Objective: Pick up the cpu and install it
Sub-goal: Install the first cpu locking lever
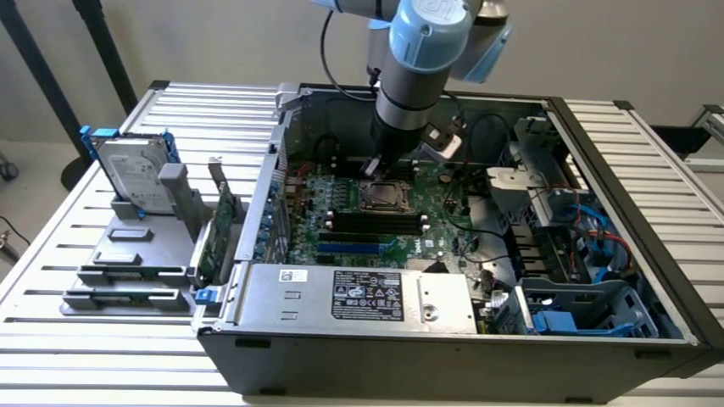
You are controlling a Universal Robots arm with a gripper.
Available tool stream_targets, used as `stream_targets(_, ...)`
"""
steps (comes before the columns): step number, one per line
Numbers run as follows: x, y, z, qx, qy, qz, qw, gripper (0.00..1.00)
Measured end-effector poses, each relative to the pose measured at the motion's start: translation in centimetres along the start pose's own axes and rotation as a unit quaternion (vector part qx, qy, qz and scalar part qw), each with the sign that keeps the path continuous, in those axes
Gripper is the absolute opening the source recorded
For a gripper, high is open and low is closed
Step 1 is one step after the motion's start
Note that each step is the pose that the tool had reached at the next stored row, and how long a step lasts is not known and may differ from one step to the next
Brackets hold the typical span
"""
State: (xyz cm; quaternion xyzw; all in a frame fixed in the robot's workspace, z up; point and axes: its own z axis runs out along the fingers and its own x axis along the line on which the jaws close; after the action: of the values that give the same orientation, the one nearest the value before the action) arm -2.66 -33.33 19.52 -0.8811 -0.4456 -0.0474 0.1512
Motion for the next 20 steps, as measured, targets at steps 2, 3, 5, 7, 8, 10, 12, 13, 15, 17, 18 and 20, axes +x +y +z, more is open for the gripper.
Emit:
stream_targets(2, 0.1, 0.13, 0.03, 0.0000, 0.0001, 0.000, 1.0000, 0.11)
stream_targets(3, 0.1, 0.20, 0.04, -0.0001, 0.0001, 0.000, 1.0000, 0.11)
stream_targets(5, 0.2, 0.36, 0.06, -0.0001, 0.0002, 0.000, 1.0000, 0.11)
stream_targets(7, 0.4, 0.52, 0.07, -0.0001, 0.0002, 0.000, 1.0000, 0.11)
stream_targets(8, 0.4, 0.59, 0.08, -0.0001, 0.0003, -0.001, 1.0000, 0.11)
stream_targets(10, 0.5, 0.72, 0.09, -0.0001, 0.0003, -0.001, 1.0000, 0.11)
stream_targets(12, 0.6, 0.82, 0.10, -0.0002, 0.0003, -0.001, 1.0000, 0.11)
stream_targets(13, 0.6, 0.86, 0.11, -0.0003, 0.0004, -0.001, 1.0000, 0.11)
stream_targets(15, 0.6, 0.93, 0.12, -0.0004, 0.0003, -0.001, 1.0000, 0.11)
stream_targets(17, 0.7, 1.01, 0.13, -0.0004, 0.0003, -0.002, 1.0000, 0.11)
stream_targets(18, 0.7, 1.06, 0.13, -0.0004, 0.0004, -0.002, 1.0000, 0.11)
stream_targets(20, 0.8, 1.15, 0.13, -0.0002, 0.0006, -0.002, 1.0000, 0.11)
